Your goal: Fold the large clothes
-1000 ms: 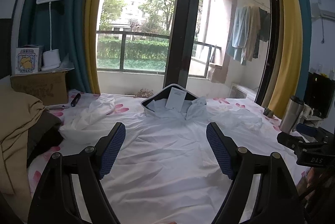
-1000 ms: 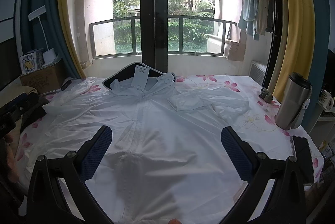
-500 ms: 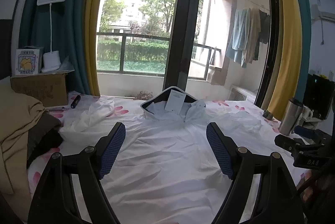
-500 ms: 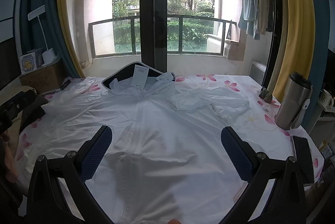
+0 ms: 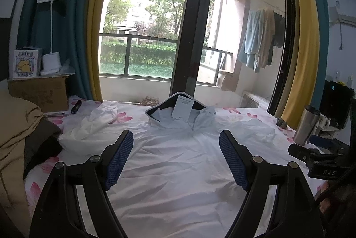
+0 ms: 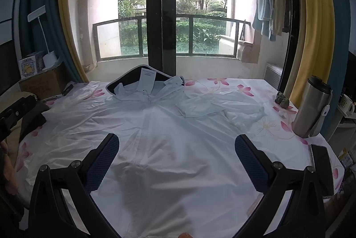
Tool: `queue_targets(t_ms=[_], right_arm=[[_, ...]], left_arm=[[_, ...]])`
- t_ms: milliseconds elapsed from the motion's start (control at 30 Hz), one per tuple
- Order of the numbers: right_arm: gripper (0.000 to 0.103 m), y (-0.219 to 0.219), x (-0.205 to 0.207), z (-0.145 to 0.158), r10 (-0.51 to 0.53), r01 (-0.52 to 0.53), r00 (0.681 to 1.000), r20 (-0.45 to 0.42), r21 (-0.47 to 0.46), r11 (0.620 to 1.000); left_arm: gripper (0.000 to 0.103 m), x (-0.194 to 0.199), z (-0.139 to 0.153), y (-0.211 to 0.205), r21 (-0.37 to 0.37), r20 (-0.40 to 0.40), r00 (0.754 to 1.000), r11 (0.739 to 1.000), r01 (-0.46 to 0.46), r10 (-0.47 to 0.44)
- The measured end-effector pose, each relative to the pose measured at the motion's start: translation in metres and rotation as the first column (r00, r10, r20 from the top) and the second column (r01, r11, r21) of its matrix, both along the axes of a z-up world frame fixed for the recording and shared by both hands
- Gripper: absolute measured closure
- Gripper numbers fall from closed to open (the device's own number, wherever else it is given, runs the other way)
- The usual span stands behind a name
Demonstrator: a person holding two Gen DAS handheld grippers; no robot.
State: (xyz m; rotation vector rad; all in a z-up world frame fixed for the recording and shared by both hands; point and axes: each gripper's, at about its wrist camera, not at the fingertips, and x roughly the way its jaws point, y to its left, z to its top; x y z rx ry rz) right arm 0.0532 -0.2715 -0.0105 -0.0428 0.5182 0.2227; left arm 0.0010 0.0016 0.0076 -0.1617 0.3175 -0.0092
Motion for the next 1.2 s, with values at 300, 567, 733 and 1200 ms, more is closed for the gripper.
queue_targets(t_ms=[300,567,733,1200], right_arm=[[0.0,0.0,0.006,-0.002,-0.001,0.001,1.0,-0.01,-0.004,1.0],[0.0,-0.002,0.018,-0.005,-0.011,0.011,1.0,-0.027,-0.006,1.0],[0.0,-0.003,0.029,-0.009,-0.011,0.01,0.999,-0.043,-0.008,1.0],[0.0,-0.024,0.087,-0.023,-0.036,0.028,0.995,-0.09,-0.093,0.995]], left_arm=[[0.021,0.006,-0.001,0.003,-0.027,-0.013,1.0,1.0,0.003,-0.003],[0.021,0.018,-0.003,0.005,-0.024,-0.044,0.998,0.999,-0.042,0.041],[0.021,0.032,-0.006,0.006,-0.044,-0.071,0.997,0.999,0.002,-0.005],[0.021,0.078,-0.012,0.006,-0.035,-0.11,0.994,0.999,0.012,-0.016]])
